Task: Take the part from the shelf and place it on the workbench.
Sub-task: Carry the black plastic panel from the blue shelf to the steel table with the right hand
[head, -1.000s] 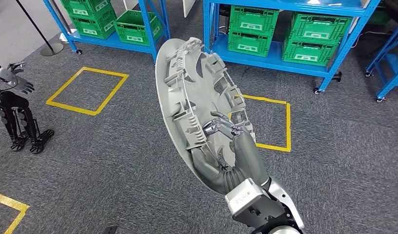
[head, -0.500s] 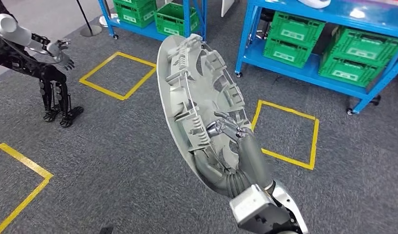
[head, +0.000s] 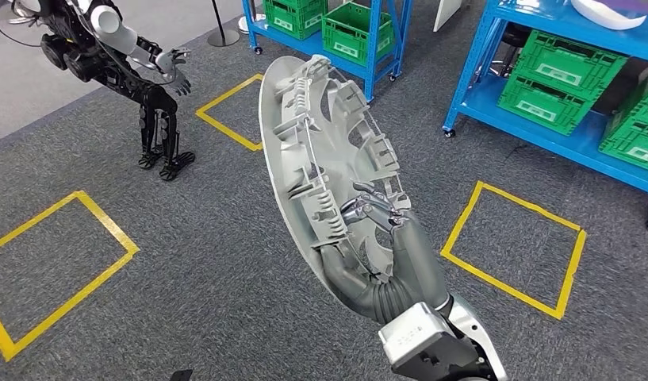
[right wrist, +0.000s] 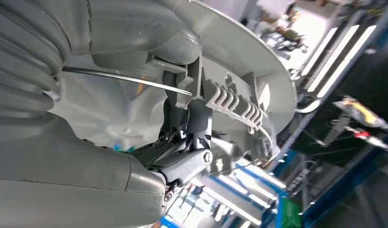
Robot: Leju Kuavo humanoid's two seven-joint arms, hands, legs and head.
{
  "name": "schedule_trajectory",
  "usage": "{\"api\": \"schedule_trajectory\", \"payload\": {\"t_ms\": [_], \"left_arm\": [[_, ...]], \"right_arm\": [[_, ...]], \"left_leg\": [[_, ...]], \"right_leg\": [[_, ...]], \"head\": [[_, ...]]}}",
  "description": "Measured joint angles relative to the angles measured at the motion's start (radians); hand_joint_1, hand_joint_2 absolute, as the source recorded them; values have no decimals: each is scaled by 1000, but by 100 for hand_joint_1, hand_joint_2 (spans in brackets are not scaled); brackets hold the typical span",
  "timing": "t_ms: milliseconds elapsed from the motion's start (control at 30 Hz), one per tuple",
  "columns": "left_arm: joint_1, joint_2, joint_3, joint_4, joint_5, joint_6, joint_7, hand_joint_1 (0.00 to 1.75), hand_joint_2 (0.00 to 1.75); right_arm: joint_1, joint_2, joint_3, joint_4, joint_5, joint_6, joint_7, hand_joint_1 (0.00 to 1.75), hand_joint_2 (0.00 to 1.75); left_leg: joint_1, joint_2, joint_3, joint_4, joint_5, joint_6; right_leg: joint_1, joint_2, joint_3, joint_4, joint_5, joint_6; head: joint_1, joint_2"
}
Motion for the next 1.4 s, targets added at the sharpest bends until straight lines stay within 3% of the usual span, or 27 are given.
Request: {"api": "schedule_trajectory", "payload": {"t_ms": [67, 133, 167, 200, 267, 333, 433, 500, 567, 600, 633, 667, 700, 800, 867, 933, 967, 1033, 1100, 1133, 1167, 1200, 1233, 1300, 1367, 1400], "left_arm": [[-3, -1, 0, 0, 0, 0, 0, 0, 175], [-3, -1, 0, 0, 0, 0, 0, 0, 175], [-2, 0, 0, 0, 0, 0, 0, 0, 175], [0, 0, 0, 0, 0, 0, 0, 0, 175], [-1, 2, 0, -1, 0, 0, 0, 0, 175], [-4, 2, 0, -2, 0, 0, 0, 0, 175], [-3, 2, 0, -2, 0, 0, 0, 0, 175], [-1, 2, 0, -1, 0, 0, 0, 0, 175], [-3, 3, 0, -2, 0, 0, 0, 0, 175], [-5, 3, 0, -2, 0, 0, 0, 0, 175], [-5, 2, 0, -1, 0, 0, 0, 0, 175], [-4, 2, 0, -1, 0, 0, 0, 0, 175], [-4, 2, 0, -1, 0, 0, 0, 0, 175], [-4, 2, 0, -1, 0, 0, 0, 0, 175], [-4, 1, 0, -1, 0, 0, 0, 0, 175], [-3, 2, 0, -1, 0, 0, 0, 0, 175], [-1, 2, 0, -1, 0, 0, 0, 0, 175], [-2, 3, 0, -1, 0, 0, 0, 0, 175], [-5, 2, 0, -1, -2, 0, 0, 0, 175], [-5, 2, 0, -1, -2, 0, 0, 0, 175], [-5, 2, 0, -1, -3, 0, 0, 0, 175], [-5, 2, 0, -1, -4, 0, 1, 0, 175], [-5, 2, 0, -1, -5, -1, 1, 0, 175], [-7, 3, 0, -1, -7, -3, 2, 0, 175], [-9, 4, 0, -2, -7, -3, 2, 0, 175], [-9, 3, 0, -1, -7, -3, 3, 0, 175]], "right_arm": [[-1, 0, 0, 2, -2, 0, -2, 175, 175], [-1, 0, 0, 5, -2, 0, -3, 175, 175], [-2, 0, 0, 6, -2, 0, -3, 175, 175], [-3, 0, 0, 6, -3, 0, -4, 175, 175], [-5, 0, 0, 7, -4, 0, -4, 175, 175], [-7, 0, 0, 7, -4, 0, -5, 175, 175], [-11, 0, 1, 7, -5, 1, -6, 175, 175], [-17, 0, 2, 8, -6, 0, -7, 175, 175], [-20, -2, 2, 11, -10, 0, -10, 175, 175], [-20, -3, 2, 14, -12, -1, -11, 175, 175], [-20, -5, 2, 17, -13, -1, -12, 175, 175], [-20, -6, 2, 20, -15, -2, -13, 175, 175], [-20, -6, 2, 21, -15, -2, -13, 175, 175], [-20, -7, 3, 23, -18, -3, -14, 175, 175], [-20, -7, 4, 23, -19, -3, -15, 175, 175], [-20, -6, 5, 24, -19, -4, -15, 175, 175], [-21, -6, 6, 24, -19, -5, -15, 175, 175], [-22, -4, 7, 23, -18, -7, -16, 175, 175], [-22, -4, 7, 23, -17, -9, -16, 175, 175], [-22, -4, 7, 23, -16, -9, -15, 175, 175], [-22, -4, 7, 23, -16, -9, -14, 175, 175], [-23, -4, 7, 23, -16, -9, -13, 175, 175], [-23, -4, 7, 23, -16, -8, -10, 175, 175], [-23, -4, 7, 22, -17, -8, -6, 175, 175], [-23, -4, 7, 22, -17, -6, -4, 175, 175], [-23, -4, 8, 22, -17, -6, -4, 175, 175]], "left_leg": [[0, 63, -60, 119, -58, -9], [4, 83, -110, 212, -86, -15], [6, 87, -108, 208, -73, -16], [8, 93, -86, 166, -44, -17], [6, 126, -12, 29, 14, -11], [0, 148, 28, -46, 35, 4], [-3, 122, 27, -55, 37, 26], [2, 101, 29, -62, 43, 38], [4, 79, 27, -63, 47, 45], [4, 67, 25, -62, 47, 47], [3, 54, 24, -61, 47, 48], [3, 41, 24, -60, 47, 48], [2, 27, 23, -58, 47, 47], [2, -11, 21, -50, 45, 39], [2, -27, 15, -48, 45, 27], [4, -39, 11, -52, 48, 12], [3, -29, 8, -48, 45, 7], [1, 22, -20, 9, 9, -2], [1, 72, -81, 136, -58, -7], [2, 81, -110, 196, -82, -9], [2, 85, -123, 227, -87, -10], [2, 87, -117, 220, -74, -9], [2, 92, -90, 172, -46, -7], [-4, 123, -11, 32, 11, 3], [-11, 142, 29, -43, 31, 16], [-14, 136, 29, -48, 29, 22]], "right_leg": [[2, -30, 4, -2, -3, -7], [3, -59, 5, -1, -6, -10], [3, -71, 6, -1, -8, -9], [3, -83, 9, -1, -10, -7], [5, -104, 16, 0, -17, 0], [8, -122, 22, 1, -23, 12], [7, -138, 29, 0, -28, 32], [3, -98, 14, 41, -56, 43], [1, -44, -44, 160, -116, 47], [2, -34, -80, 227, -142, 47], [2, -29, -106, 273, -153, 46], [3, -28, -118, 285, -144, 45], [3, -25, -111, 260, -119, 42], [2, 16, -30, 73, -26, 32], [3, 35, -7, 16, -14, 24], [5, 19, -6, 12, -11, 13], [5, 10, -2, 8, -8, 5], [3, -12, 5, 1, -5, -9], [6, -34, 6, 0, -7, -16], [8, -46, 6, 1, -8, -17], [8, -57, 7, 1, -9, -17], [9, -67, 8, 1, -11, -17], [9, -77, 10, 2, -13, -15], [12, -96, 16, 4, -19, -9], [16, -112, 20, 5, -25, 1], [18, -120, 21, 4, -26, 6]], "head": [[-8, 0], [-9, 0], [-9, 0], [-9, 0], [-9, 0], [-8, 0], [-7, 0], [-4, 0], [1, 0], [3, 0], [4, 0], [4, 0], [5, 0], [6, 0], [6, 0], [5, 0], [4, 0], [-1, 0], [-5, 0], [-5, 0], [-5, 0], [-5, 0], [-6, 0], [-6, 0], [-4, 0], [-4, 0]]}}
